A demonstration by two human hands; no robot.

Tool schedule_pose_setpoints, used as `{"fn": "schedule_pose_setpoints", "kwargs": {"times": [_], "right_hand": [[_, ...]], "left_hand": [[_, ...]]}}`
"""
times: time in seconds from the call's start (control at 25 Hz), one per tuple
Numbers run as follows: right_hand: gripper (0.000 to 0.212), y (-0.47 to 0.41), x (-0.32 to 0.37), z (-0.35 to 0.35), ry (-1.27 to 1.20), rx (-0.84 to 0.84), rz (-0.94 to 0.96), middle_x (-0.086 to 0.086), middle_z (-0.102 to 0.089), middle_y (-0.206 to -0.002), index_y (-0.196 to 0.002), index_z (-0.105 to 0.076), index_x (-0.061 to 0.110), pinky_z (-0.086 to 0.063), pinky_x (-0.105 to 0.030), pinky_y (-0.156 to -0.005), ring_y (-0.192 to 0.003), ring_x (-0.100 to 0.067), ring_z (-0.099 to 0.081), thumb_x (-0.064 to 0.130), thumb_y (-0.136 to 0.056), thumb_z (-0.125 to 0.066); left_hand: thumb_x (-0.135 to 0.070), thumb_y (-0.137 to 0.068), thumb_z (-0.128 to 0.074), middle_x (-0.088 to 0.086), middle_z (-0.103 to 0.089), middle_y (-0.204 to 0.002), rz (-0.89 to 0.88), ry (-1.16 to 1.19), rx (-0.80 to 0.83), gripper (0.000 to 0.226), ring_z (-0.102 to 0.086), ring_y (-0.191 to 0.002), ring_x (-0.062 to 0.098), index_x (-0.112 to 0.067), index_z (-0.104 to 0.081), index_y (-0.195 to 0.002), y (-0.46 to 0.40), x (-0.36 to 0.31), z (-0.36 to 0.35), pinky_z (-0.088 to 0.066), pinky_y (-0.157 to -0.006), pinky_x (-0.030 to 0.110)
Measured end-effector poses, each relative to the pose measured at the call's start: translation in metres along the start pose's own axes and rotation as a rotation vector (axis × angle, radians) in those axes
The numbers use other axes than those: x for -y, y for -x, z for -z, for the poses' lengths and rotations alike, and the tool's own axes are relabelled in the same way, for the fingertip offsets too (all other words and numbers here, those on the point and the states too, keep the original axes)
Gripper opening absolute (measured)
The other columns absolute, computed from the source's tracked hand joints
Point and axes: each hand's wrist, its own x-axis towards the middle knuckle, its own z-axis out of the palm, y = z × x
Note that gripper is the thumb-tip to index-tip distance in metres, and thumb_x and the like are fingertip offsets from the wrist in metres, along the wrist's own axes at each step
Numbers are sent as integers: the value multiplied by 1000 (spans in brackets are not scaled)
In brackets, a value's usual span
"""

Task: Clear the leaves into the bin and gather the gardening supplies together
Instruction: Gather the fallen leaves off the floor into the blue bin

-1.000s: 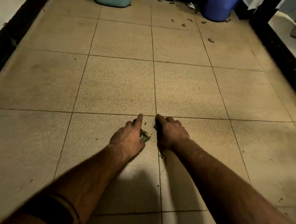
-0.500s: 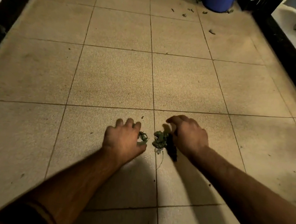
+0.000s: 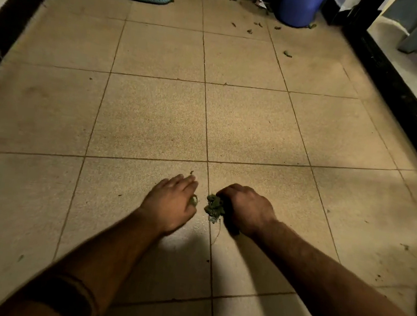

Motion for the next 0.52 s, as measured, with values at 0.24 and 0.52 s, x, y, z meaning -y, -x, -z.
{"fn": "schedule_pose_setpoints", "kwargs": {"times": [0.24,0.52], "right_hand": [[72,18,-9,12,-179,90,-273,-6,-49,-141,-147,-41,21,-50,-47,-99,-125,-28,-48,22,-85,-77],[64,11,9,2,-195,90,-319,-5,-49,-135,-136,-50,20,-51,-42,-101,-119,-23,-48,20,-80,-80]], "left_hand": [[-54,-97,-41,2,-37,-158,114,114,-176,65,-38,-140,22,-22,-35,-153,19,20,10,-33,-113,40],[-62,-91,-48,1,9,-169,93,82,97,96,0,-156,26,-22,3,-162,-20,-13,15,-12,-125,47]]}}
